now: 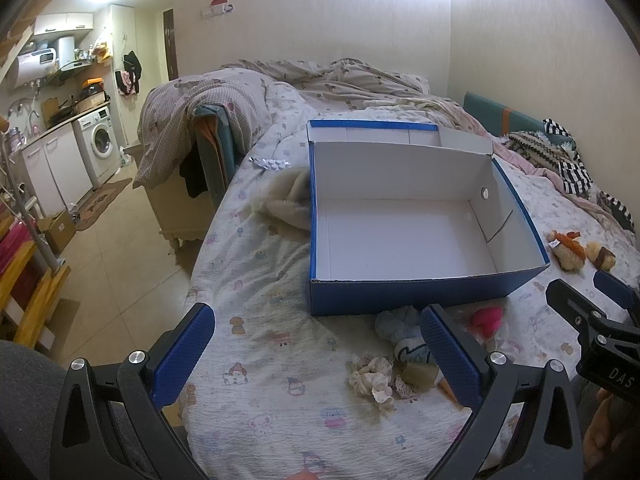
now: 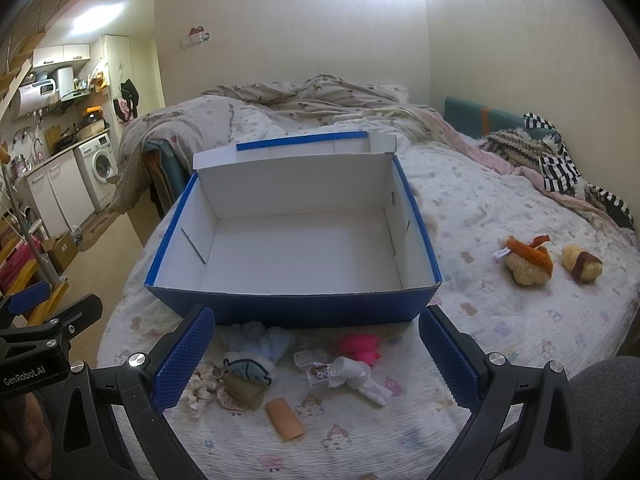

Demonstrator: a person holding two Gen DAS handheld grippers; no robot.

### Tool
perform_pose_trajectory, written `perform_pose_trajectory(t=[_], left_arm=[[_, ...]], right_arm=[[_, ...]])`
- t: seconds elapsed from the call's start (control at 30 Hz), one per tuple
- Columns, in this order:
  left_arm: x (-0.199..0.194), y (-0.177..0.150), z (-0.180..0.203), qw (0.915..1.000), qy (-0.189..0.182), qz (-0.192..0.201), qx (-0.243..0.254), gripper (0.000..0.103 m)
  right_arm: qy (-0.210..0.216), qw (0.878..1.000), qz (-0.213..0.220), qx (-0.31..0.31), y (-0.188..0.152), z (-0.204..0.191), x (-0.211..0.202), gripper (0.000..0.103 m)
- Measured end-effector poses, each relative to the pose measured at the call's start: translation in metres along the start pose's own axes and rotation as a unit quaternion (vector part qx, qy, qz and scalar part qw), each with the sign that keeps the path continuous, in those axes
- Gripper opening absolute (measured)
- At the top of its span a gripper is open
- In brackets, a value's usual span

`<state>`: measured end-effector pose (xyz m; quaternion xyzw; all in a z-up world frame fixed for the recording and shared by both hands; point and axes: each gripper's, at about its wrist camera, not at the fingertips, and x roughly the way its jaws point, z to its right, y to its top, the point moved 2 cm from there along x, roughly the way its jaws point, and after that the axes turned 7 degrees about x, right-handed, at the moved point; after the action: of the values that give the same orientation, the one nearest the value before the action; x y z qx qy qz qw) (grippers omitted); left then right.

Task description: Organize soft objects

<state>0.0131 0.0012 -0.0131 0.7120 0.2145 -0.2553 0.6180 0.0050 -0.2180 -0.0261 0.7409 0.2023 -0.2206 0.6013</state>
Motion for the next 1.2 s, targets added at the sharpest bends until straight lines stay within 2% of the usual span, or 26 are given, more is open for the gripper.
perform_pose_trajectory(t=[1.03, 1.2], left_arm=[[0.0003, 0.0001, 0.0017, 1.0000, -0.001, -0.001, 0.003, 0.103], [-0.0012, -0.0011, 0.0008, 0.9999, -0.006, -0.007, 0.005, 0.103]], right_arm=[[-0.002, 1.000, 0.003, 0.000, 0.0008, -0.0004, -0.0014, 0.103], [0.009, 1.000, -0.016, 0.004, 0.0066, 0.0036, 0.0010, 0.103]])
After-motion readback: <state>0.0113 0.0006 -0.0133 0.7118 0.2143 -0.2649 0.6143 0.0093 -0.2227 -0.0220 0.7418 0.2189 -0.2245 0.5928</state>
